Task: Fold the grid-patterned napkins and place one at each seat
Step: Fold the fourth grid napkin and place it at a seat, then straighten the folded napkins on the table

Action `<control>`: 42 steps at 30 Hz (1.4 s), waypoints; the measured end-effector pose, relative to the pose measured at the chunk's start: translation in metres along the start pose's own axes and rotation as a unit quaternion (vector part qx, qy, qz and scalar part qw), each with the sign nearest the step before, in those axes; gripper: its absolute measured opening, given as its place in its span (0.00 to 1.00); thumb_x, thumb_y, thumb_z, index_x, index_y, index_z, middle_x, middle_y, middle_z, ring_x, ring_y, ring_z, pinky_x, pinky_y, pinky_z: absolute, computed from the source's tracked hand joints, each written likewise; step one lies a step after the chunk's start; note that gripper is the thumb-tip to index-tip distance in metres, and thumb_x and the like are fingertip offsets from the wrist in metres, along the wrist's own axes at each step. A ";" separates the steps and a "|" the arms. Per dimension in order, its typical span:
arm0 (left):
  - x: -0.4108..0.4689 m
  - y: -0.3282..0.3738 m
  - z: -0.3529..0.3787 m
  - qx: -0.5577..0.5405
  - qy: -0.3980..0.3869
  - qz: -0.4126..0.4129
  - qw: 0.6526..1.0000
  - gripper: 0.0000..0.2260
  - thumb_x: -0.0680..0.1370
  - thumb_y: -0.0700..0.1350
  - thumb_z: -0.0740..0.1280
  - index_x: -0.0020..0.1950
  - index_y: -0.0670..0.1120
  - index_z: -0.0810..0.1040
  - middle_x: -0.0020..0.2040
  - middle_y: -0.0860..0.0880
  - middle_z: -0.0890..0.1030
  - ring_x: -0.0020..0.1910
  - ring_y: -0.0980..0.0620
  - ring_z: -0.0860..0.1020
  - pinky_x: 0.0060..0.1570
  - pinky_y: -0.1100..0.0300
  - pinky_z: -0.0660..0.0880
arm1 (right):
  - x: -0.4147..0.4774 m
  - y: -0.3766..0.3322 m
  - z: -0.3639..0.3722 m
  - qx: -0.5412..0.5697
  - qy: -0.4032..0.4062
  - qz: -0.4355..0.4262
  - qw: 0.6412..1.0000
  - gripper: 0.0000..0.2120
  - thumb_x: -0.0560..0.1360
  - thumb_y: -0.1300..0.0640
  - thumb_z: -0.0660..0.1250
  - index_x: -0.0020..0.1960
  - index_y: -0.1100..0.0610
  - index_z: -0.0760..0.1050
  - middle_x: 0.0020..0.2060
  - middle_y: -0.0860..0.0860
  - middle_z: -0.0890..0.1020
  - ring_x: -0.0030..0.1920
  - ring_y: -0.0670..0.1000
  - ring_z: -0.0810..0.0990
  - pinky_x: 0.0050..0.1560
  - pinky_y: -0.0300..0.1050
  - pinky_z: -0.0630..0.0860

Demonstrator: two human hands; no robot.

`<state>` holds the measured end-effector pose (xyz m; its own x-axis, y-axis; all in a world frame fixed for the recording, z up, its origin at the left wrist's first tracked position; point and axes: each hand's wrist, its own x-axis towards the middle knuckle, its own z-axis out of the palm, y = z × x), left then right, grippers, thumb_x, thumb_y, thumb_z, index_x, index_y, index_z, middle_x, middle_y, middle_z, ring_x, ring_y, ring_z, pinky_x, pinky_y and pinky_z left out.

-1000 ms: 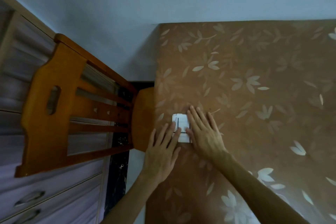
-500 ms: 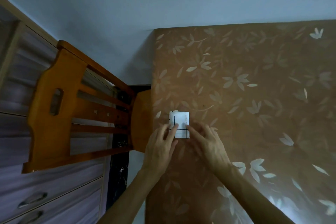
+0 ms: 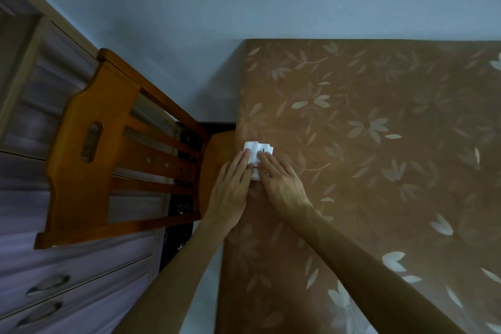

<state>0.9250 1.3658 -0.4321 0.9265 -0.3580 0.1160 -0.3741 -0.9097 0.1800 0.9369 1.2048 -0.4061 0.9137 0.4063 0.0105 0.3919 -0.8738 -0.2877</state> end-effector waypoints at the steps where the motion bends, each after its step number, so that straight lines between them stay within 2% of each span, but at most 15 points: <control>1: 0.002 -0.003 -0.002 0.001 -0.014 0.009 1.000 0.18 0.81 0.42 0.59 0.70 0.40 0.74 0.75 0.40 0.70 0.75 0.44 0.69 0.68 0.47 0.73 | 0.001 0.001 -0.001 -0.002 0.000 -0.011 1.000 0.28 0.76 0.44 0.56 0.59 0.63 0.81 0.63 0.60 0.81 0.62 0.58 0.82 0.59 0.54 0.79; 3: 0.004 -0.004 -0.006 0.008 -0.035 0.016 0.999 0.20 0.81 0.45 0.56 0.71 0.40 0.73 0.75 0.40 0.70 0.75 0.44 0.69 0.68 0.48 0.73 | -0.002 0.006 -0.001 0.000 0.027 -0.028 0.999 0.22 0.75 0.48 0.66 0.59 0.64 0.81 0.62 0.60 0.82 0.61 0.57 0.83 0.58 0.55 0.80; 5: 0.000 0.002 -0.008 0.013 -0.038 0.004 0.999 0.22 0.82 0.47 0.54 0.72 0.39 0.71 0.76 0.39 0.69 0.75 0.43 0.69 0.68 0.49 0.72 | -0.008 0.009 0.003 0.004 0.038 -0.014 0.999 0.23 0.70 0.54 0.77 0.62 0.64 0.80 0.63 0.60 0.81 0.63 0.57 0.81 0.60 0.55 0.79; 6: -0.003 0.006 -0.009 0.015 -0.041 -0.004 0.999 0.22 0.82 0.48 0.53 0.73 0.39 0.70 0.76 0.40 0.68 0.75 0.43 0.68 0.69 0.51 0.70 | -0.013 0.009 0.008 -0.002 0.037 -0.005 0.999 0.23 0.71 0.56 0.76 0.63 0.63 0.79 0.64 0.59 0.80 0.64 0.57 0.80 0.61 0.55 0.79; 8: -0.012 0.013 -0.009 0.022 -0.058 -0.013 0.998 0.24 0.83 0.49 0.52 0.76 0.40 0.66 0.78 0.40 0.66 0.76 0.44 0.66 0.70 0.51 0.68 | -0.023 0.006 0.012 -0.021 0.031 0.005 0.999 0.20 0.77 0.57 0.63 0.66 0.62 0.78 0.67 0.59 0.79 0.66 0.57 0.79 0.61 0.55 0.79; 11: -0.019 0.017 -0.014 0.026 -0.099 -0.008 0.995 0.25 0.83 0.51 0.52 0.78 0.42 0.63 0.79 0.41 0.63 0.77 0.43 0.65 0.69 0.47 0.71 | -0.033 -0.001 0.008 -0.021 -0.022 0.020 0.999 0.26 0.77 0.53 0.51 0.68 0.61 0.77 0.68 0.58 0.78 0.67 0.57 0.78 0.62 0.55 0.79; 14: -0.017 0.022 -0.030 0.005 -0.125 -0.013 0.992 0.25 0.82 0.51 0.55 0.78 0.44 0.63 0.79 0.41 0.63 0.77 0.42 0.65 0.68 0.46 0.72 | -0.034 -0.004 -0.006 -0.007 -0.035 0.037 0.999 0.25 0.75 0.54 0.53 0.66 0.61 0.78 0.66 0.59 0.80 0.64 0.59 0.81 0.58 0.55 0.81; 17: -0.019 0.031 -0.056 -0.022 -0.124 -0.047 0.991 0.26 0.80 0.45 0.65 0.77 0.44 0.64 0.78 0.40 0.65 0.75 0.42 0.68 0.69 0.47 0.71 | -0.042 -0.004 -0.035 0.046 -0.055 0.058 0.996 0.23 0.80 0.59 0.57 0.75 0.60 0.68 0.74 0.57 0.71 0.72 0.59 0.72 0.67 0.55 0.73; 19: -0.026 0.039 -0.076 -0.032 -0.130 -0.065 0.989 0.25 0.81 0.45 0.65 0.77 0.44 0.64 0.77 0.41 0.67 0.74 0.44 0.68 0.72 0.49 0.68 | -0.057 -0.004 -0.053 0.075 -0.088 0.071 0.991 0.24 0.81 0.56 0.57 0.76 0.55 0.65 0.75 0.53 0.69 0.73 0.58 0.70 0.68 0.53 0.69; 21: -0.036 0.048 -0.094 -0.040 -0.139 -0.069 0.987 0.22 0.82 0.46 0.62 0.76 0.45 0.65 0.74 0.44 0.70 0.72 0.46 0.70 0.70 0.53 0.68 | -0.076 -0.006 -0.071 0.084 -0.084 0.082 0.990 0.22 0.80 0.53 0.54 0.73 0.53 0.70 0.71 0.52 0.75 0.66 0.58 0.77 0.64 0.54 0.75; 23: -0.051 0.057 -0.111 -0.045 -0.147 -0.073 0.985 0.19 0.82 0.46 0.61 0.74 0.46 0.67 0.70 0.46 0.73 0.67 0.47 0.74 0.64 0.55 0.73 | -0.098 -0.013 -0.086 0.084 -0.102 0.103 0.986 0.20 0.80 0.57 0.56 0.70 0.54 0.73 0.64 0.55 0.80 0.60 0.59 0.80 0.59 0.54 0.78; 30: -0.129 0.094 -0.152 -0.040 -0.187 -0.067 0.979 0.17 0.83 0.45 0.60 0.72 0.48 0.69 0.61 0.45 0.78 0.57 0.46 0.79 0.51 0.54 0.77 | -0.190 -0.042 -0.115 0.088 -0.135 0.167 0.973 0.20 0.79 0.59 0.59 0.71 0.54 0.72 0.67 0.54 0.78 0.66 0.56 0.77 0.66 0.53 0.75; 33: -0.167 0.110 -0.167 -0.051 -0.182 -0.055 0.980 0.22 0.83 0.45 0.60 0.77 0.48 0.64 0.64 0.46 0.78 0.58 0.45 0.79 0.53 0.53 0.78 | -0.233 -0.057 -0.126 0.069 -0.123 0.205 0.969 0.20 0.80 0.56 0.59 0.71 0.51 0.71 0.67 0.51 0.78 0.65 0.55 0.78 0.65 0.54 0.74; 37: -0.224 0.138 -0.183 -0.097 -0.169 -0.066 0.979 0.15 0.82 0.45 0.61 0.69 0.48 0.73 0.61 0.46 0.80 0.58 0.46 0.80 0.54 0.51 0.79 | -0.301 -0.080 -0.134 0.082 -0.099 0.223 0.966 0.20 0.80 0.58 0.60 0.71 0.56 0.72 0.66 0.55 0.79 0.65 0.57 0.78 0.66 0.51 0.74; 42: -0.302 0.180 -0.180 -0.137 -0.164 -0.050 0.975 0.13 0.82 0.44 0.62 0.67 0.48 0.74 0.58 0.47 0.81 0.57 0.48 0.80 0.57 0.51 0.78 | -0.392 -0.111 -0.127 0.104 -0.078 0.249 0.960 0.19 0.80 0.60 0.60 0.71 0.58 0.73 0.66 0.55 0.79 0.64 0.56 0.79 0.63 0.48 0.75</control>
<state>0.5708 1.3480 -0.2587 0.9052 -0.3593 -0.2271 -0.2360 -0.8692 0.4346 0.5490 1.1086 -0.2562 0.9484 0.0009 -0.3171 -0.1342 -0.9049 -0.4039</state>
